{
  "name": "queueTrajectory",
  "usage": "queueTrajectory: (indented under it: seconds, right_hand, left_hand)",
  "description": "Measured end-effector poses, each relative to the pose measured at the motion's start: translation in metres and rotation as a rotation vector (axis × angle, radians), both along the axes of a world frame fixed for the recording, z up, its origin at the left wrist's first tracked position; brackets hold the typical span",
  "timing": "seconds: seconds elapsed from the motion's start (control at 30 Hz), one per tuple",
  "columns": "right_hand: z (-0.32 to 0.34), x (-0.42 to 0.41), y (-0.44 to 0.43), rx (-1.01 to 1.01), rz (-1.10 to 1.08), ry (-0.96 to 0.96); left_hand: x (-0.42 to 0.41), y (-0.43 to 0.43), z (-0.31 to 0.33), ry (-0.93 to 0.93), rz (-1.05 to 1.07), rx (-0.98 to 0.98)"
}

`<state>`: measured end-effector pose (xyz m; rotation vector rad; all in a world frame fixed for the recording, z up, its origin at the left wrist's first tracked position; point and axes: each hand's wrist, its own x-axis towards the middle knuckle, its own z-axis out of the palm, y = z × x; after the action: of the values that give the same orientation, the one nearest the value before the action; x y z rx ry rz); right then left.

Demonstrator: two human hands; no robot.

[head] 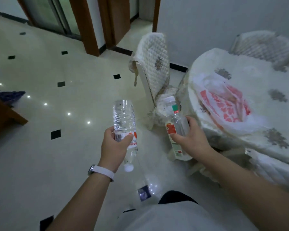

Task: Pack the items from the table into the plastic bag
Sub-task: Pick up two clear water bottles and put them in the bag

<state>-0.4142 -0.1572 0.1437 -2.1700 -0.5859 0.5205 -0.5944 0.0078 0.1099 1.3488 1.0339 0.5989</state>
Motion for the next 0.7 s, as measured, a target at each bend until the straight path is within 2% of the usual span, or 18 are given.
queueTrajectory:
  seconds: [0.33,0.53,0.7]
  right_hand:
    - [-0.043,0.105,-0.008,0.03,-0.344,0.112]
    - [-0.052,0.202,0.01,0.161,-0.532,0.17]
    - [-0.045,0.276,0.0,0.184,-0.597,0.168]
  left_hand:
    - [0.16,0.026,-0.019,0.097,-0.363,-0.006]
    - [0.27,0.048,-0.009,0.26,-0.529,0.131]
    - [0.366,0.045,0.013,0.27,-0.717,0.273]
